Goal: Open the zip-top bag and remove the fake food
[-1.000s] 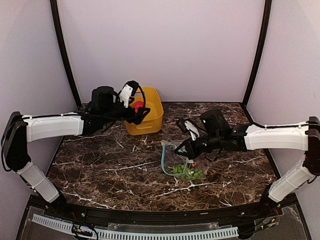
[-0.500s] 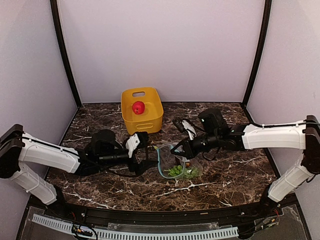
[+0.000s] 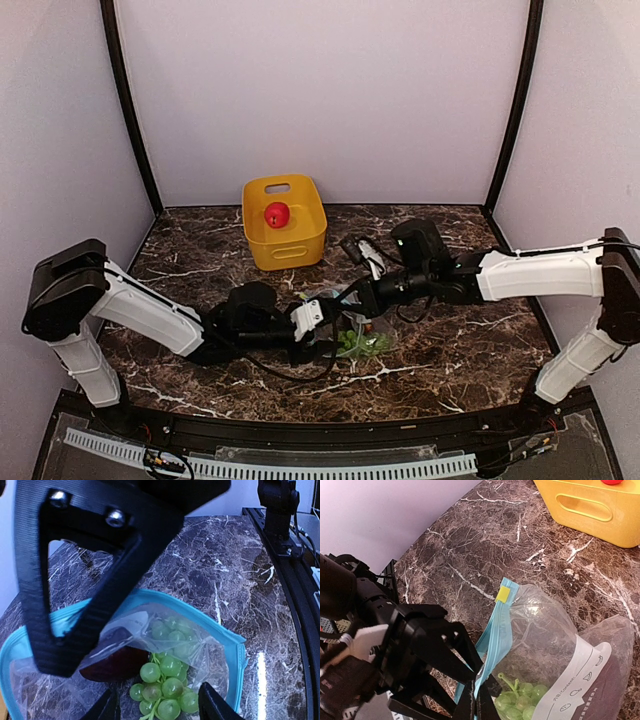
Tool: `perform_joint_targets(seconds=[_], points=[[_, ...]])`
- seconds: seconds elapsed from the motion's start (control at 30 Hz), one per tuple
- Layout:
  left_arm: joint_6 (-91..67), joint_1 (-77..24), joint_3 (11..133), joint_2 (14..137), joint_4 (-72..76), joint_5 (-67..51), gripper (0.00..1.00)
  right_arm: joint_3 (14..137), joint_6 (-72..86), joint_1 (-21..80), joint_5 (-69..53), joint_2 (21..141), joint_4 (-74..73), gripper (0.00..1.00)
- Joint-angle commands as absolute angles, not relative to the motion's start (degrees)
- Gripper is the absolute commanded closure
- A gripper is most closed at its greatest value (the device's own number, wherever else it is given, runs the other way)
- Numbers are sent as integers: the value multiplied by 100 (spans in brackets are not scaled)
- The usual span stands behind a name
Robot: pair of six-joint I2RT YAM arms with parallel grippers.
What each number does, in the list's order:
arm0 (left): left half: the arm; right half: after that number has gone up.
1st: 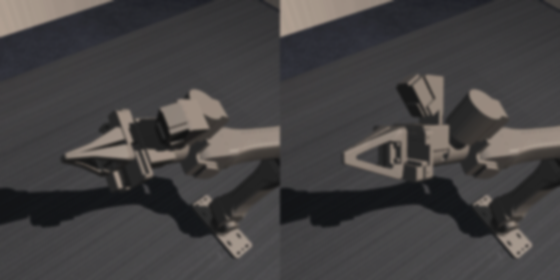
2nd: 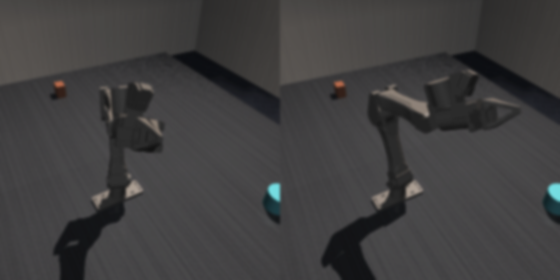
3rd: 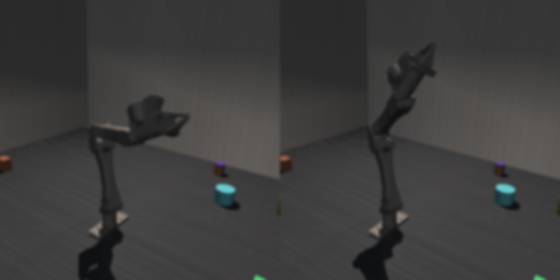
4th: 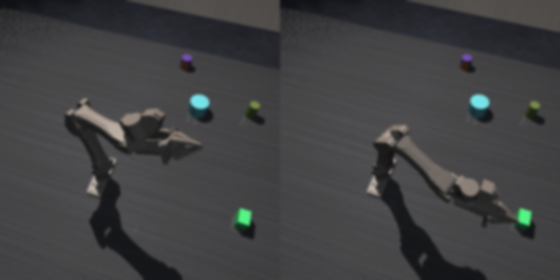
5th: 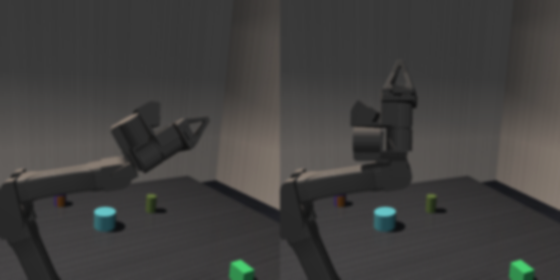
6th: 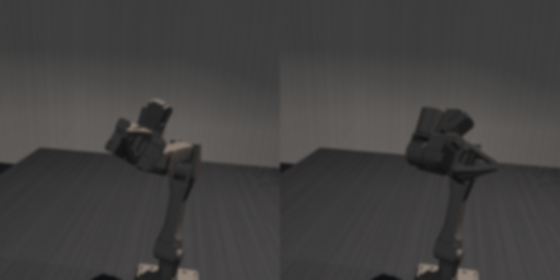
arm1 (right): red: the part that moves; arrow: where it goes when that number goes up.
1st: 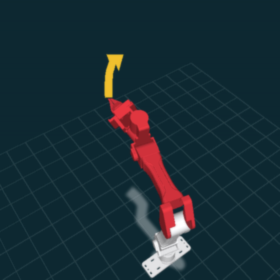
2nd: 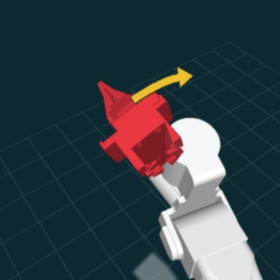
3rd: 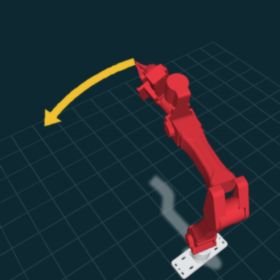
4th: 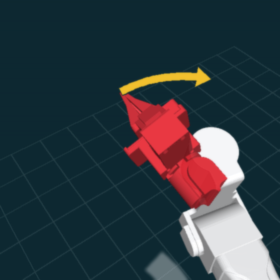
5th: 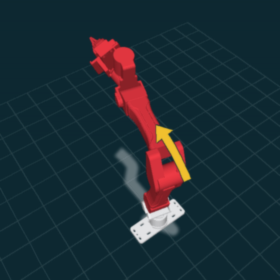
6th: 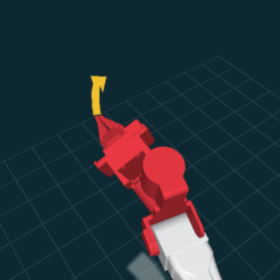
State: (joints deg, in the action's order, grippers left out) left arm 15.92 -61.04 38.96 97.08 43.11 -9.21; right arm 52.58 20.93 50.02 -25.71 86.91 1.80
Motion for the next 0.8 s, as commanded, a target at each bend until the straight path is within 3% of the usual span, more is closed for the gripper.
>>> perform_joint_targets(seconds=[0.0,0.13,0.27,0.53,0.77], points=[[1868,-6161,4115,10125,4570,-803,50,5146,2256,5096,-2611,8763,526,100],[1944,-6161,4233,10471,4575,-875,52,5036,2348,5135,-2578,8802,622,100],[1955,-6161,4260,10812,4680,-861,47,4936,2467,5162,-2559,8870,742,100],[1887,-6161,4335,11264,4826,-792,24,4767,2649,5220,-2549,9002,920,100],[1959,-6161,4276,11284,5214,-1031,20,4737,2676,5240,-2612,8982,962,100]])
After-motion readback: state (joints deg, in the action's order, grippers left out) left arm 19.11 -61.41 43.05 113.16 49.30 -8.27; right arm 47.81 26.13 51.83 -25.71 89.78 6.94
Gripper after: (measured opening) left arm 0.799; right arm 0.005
